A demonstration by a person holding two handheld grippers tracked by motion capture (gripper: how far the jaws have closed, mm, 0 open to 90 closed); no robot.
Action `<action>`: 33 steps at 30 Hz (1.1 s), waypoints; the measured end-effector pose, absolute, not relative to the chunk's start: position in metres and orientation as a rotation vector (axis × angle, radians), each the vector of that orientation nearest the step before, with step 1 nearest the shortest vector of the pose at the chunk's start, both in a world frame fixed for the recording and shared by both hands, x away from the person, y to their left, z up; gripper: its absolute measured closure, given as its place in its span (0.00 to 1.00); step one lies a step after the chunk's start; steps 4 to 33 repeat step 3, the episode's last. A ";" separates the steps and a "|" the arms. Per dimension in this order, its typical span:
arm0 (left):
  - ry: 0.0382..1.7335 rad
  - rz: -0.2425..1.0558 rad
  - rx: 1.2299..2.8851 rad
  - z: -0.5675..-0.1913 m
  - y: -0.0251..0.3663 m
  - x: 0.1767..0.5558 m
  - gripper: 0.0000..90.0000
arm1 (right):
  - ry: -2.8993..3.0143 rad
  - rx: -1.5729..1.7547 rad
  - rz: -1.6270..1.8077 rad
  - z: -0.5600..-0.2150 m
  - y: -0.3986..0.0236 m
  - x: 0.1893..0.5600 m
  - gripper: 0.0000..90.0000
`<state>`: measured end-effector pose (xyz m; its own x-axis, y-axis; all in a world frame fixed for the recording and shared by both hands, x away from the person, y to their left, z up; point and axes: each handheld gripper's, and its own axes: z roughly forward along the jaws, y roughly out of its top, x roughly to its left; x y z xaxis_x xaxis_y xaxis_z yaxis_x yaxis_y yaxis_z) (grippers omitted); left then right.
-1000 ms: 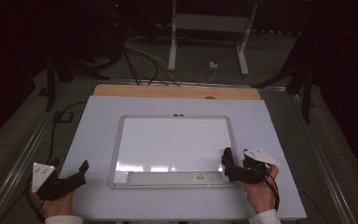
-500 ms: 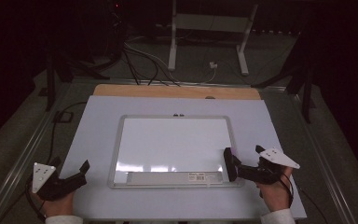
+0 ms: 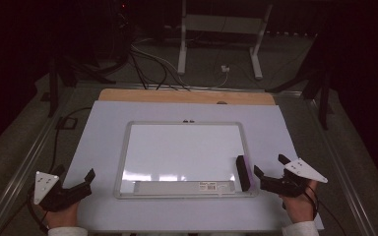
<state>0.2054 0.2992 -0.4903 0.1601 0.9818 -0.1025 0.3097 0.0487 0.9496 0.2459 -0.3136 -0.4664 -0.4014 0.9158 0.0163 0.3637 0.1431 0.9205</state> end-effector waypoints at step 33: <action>1.331 0.859 1.446 -0.491 0.300 0.205 0.00 | 1.855 1.219 1.226 -0.468 -0.314 0.246 0.02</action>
